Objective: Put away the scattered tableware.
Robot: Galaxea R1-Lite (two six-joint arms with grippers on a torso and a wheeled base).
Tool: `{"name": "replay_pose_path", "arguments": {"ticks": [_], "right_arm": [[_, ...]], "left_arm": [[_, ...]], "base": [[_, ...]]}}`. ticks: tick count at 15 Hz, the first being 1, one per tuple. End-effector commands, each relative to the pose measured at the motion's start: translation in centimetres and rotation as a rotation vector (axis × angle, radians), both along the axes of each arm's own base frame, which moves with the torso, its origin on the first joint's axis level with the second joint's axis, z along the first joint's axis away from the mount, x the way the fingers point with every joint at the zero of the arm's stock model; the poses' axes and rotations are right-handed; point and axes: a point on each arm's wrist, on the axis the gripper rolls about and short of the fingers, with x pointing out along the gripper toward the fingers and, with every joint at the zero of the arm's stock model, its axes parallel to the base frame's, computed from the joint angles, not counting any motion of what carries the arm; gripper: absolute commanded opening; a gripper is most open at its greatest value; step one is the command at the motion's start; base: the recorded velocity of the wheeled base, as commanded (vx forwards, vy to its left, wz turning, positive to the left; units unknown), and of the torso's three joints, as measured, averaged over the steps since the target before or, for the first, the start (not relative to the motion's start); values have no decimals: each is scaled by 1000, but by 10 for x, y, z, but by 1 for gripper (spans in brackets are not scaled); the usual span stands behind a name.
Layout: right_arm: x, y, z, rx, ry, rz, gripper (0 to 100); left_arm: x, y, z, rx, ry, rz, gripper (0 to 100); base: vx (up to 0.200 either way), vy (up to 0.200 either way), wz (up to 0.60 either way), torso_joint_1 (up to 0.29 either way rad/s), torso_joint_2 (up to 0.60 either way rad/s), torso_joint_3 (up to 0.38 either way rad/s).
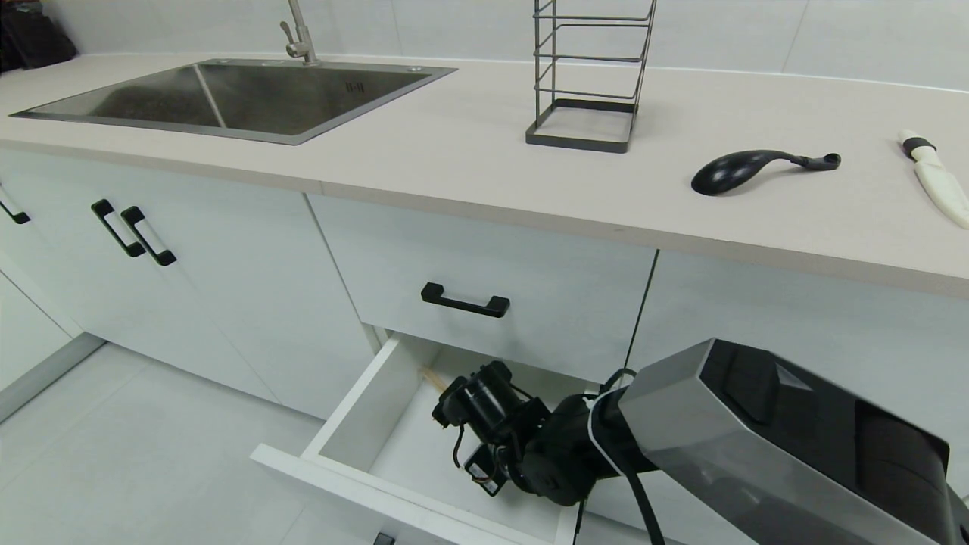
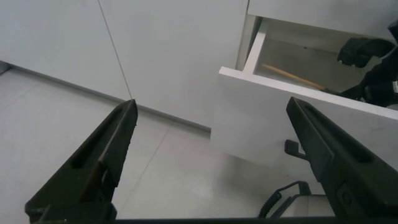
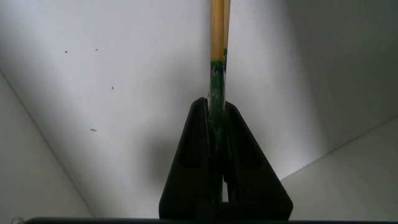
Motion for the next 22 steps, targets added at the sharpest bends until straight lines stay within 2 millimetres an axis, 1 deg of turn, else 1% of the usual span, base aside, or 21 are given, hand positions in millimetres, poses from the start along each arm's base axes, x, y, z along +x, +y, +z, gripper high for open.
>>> {"name": "replay_pose_path", "arguments": {"ticks": [1,6,13,14,15,17,18,19,20,22], "right_arm": [[3,4,-12,-10,13,-6,0],[7,8,-23,-27,30,-13,0],[7,8,-28,-56,52,-10,0],[7,7,-28,-69,61,-11,100],[7,7,-28,-73,63,-10,100],[7,8,-16,-51,49,-9,100],[5,9,-3,-29,34,-4,100],[3,9,6,-23,28,1,100],[-7,11,23,-12,21,19,100],[-18,10,54,13,5,35,100]], "left_arm": [[0,0,0,0,0,1,100],[0,0,0,0,0,1,100],[0,0,0,0,0,0,100],[0,0,0,0,0,1,100],[0,0,0,0,0,1,100],[0,0,0,0,0,1,100],[0,0,0,0,0,1,100],[0,0,0,0,0,1,100],[0,0,0,0,0,1,100],[0,0,0,0,0,1,100]], "base": [[0,0,0,0,0,0],[0,0,0,0,0,0],[0,0,0,0,0,0],[0,0,0,0,0,0],[0,0,0,0,0,0],[0,0,0,0,0,0],[0,0,0,0,0,0],[0,0,0,0,0,0],[0,0,0,0,0,0],[0,0,0,0,0,0]]}}
